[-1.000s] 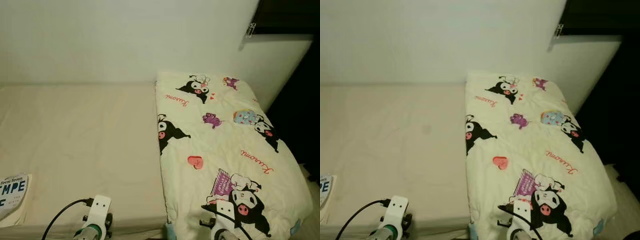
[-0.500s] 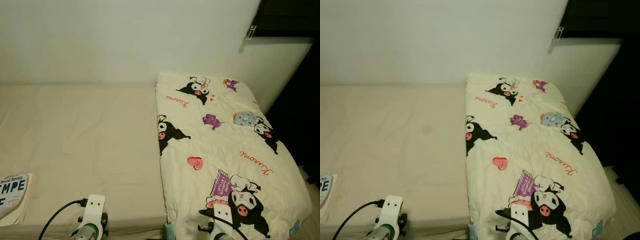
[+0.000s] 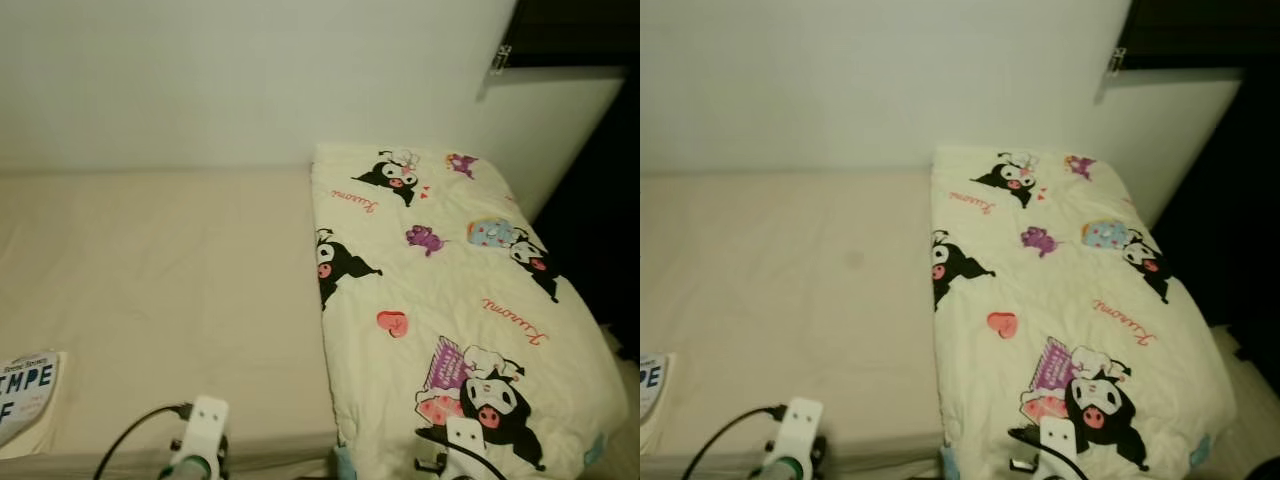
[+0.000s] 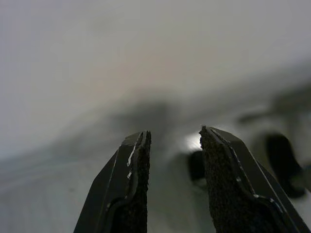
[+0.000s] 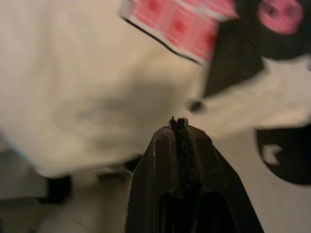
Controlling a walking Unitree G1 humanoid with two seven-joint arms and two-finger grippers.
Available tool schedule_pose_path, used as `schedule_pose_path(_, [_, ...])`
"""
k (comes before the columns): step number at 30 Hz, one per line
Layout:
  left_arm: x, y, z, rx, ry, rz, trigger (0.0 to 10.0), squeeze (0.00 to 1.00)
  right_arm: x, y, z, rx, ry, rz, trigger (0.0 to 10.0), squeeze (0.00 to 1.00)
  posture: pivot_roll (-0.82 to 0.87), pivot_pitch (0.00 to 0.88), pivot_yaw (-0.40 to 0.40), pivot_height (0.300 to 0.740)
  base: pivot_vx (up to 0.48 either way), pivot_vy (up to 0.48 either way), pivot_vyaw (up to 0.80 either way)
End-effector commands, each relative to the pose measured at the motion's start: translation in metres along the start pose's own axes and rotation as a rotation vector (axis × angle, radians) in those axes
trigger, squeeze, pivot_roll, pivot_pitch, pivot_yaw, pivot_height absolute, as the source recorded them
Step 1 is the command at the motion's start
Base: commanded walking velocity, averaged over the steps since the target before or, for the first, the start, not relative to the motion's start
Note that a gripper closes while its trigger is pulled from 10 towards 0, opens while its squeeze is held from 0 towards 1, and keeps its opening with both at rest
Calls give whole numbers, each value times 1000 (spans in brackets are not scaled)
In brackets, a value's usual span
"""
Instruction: Clean up the room
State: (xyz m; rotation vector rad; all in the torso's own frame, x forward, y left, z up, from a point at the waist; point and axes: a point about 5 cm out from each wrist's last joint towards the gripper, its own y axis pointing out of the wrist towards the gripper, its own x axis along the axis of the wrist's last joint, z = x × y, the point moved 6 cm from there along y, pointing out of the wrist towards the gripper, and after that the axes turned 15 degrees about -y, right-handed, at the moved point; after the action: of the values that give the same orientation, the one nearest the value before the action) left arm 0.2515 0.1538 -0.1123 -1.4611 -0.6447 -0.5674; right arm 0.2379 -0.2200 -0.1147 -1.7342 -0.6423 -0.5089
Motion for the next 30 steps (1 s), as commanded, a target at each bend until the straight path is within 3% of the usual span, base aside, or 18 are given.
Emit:
schedule_pose_path(1, [-5, -2, 3, 15, 21, -4, 10000, 0, -5, -1, 0, 9, -20, 6, 10000, 0, -87, 44, 27, 740, 0, 0, 0])
schedule_pose_path(3, [-6, -3, 4, 23, 16, -9, 10000, 0, -6, -1, 0, 11, -28, 8, 10000, 0, -87, 44, 27, 740, 0, 0, 0])
schedule_pose_path(4, [-6, -4, 17, 81, -32, -23, 10000, 0, -5, -1, -3, 4, -44, 6, 10000, 0, -98, 44, 53, 740, 0, 0, 0])
schedule_pose_path(6, [-3, -5, 36, 148, -64, -35, 10000, 0, 2, 1, -11, -27, 11, -7, 10000, 0, -75, 25, 52, 740, 0, 0, 0])
schedule_pose_path(8, [-2, -5, 41, 157, -64, -36, 10000, 0, 4, 1, -12, -33, 26, -11, 10000, 0, -60, 21, 55, 740, 0, 0, 0])
schedule_pose_path(13, [9, -3, 49, 145, -22, -61, 10000, 0, 4, 1, 8, 20, -44, 0, 10000, 0, -17, 0, 68, 740, 0, 0, 0])
schedule_pose_path(17, [31, -6, 67, 177, -57, -175, 10000, 0, 2, 0, 31, 79, -119, 27, 10000, 0, -49, 0, 107, 740, 0, 0, 0])
schedule_pose_path(23, [29, -7, 72, 160, -41, -166, 10000, 0, 4, -3, 53, 157, -21, 34, 10000, 0, -13, 8, 82, 740, 0, 0, 0])
schedule_pose_path(27, [27, -7, 73, 166, -54, -160, 10000, 0, 1, -3, 55, 174, -57, 42, 10000, 0, -20, 0, 81, 740, 0, 0, 0])
schedule_pose_path(28, [13, -8, 72, 169, -66, -114, 10000, 0, 1, -3, 54, 173, -110, 32, 10000, 0, -37, 0, 107, 740, 0, 0, 0])
schedule_pose_path(30, [13, -8, 72, 169, -66, -114, 10000, 0, 1, -3, 54, 173, -110, 32, 10000, 0, -37, 0, 107, 740, 0, 0, 0])
